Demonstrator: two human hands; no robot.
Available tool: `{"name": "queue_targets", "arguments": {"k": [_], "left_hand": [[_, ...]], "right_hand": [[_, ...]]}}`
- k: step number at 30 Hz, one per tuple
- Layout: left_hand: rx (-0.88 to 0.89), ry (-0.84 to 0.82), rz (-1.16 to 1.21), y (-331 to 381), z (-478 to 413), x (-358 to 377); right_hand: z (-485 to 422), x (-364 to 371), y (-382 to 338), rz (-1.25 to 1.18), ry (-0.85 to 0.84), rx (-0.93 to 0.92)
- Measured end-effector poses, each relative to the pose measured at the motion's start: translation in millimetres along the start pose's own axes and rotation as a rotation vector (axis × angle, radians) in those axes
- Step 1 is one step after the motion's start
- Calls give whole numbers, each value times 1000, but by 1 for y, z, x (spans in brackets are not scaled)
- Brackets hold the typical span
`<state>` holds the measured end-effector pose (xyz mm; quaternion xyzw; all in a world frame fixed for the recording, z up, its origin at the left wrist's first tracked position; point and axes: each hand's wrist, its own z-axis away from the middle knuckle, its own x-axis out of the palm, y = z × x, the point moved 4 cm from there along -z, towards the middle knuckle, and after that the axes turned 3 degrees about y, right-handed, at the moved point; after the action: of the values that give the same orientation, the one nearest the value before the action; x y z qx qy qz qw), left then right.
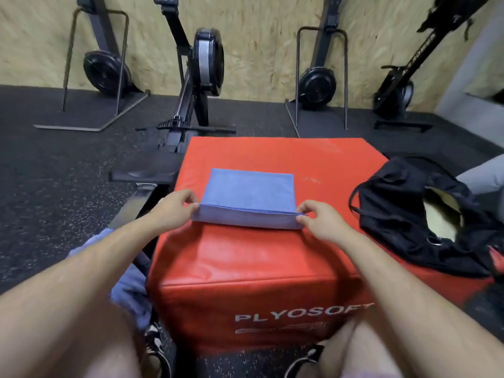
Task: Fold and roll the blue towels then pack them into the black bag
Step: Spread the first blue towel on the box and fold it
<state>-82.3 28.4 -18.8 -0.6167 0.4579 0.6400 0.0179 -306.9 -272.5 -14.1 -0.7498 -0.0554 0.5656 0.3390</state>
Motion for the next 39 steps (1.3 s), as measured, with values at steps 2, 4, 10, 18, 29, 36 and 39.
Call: {"name": "queue_targets", "arguments": {"k": [2, 4, 10, 18, 29, 36, 39], "left_hand": [[-25, -42, 45, -2, 10, 9], [-48, -83, 86, -6, 15, 13], [-63, -209, 177, -3, 31, 9], [-68, -311, 297, 18, 45, -8], [-74, -86, 81, 22, -43, 2], [-180, -40, 48, 5, -79, 39], [-177, -22, 51, -4, -85, 55]], "right_hand": [[9, 9, 8, -12, -37, -13], [13, 12, 11, -31, -47, -15], [25, 5, 11, -59, -146, 27], [41, -28, -1, -243, -266, 66], [-51, -13, 14, -18, -121, 139], [-88, 17, 36, 5, -42, 185], [-95, 25, 44, 28, 1, 190]]}}
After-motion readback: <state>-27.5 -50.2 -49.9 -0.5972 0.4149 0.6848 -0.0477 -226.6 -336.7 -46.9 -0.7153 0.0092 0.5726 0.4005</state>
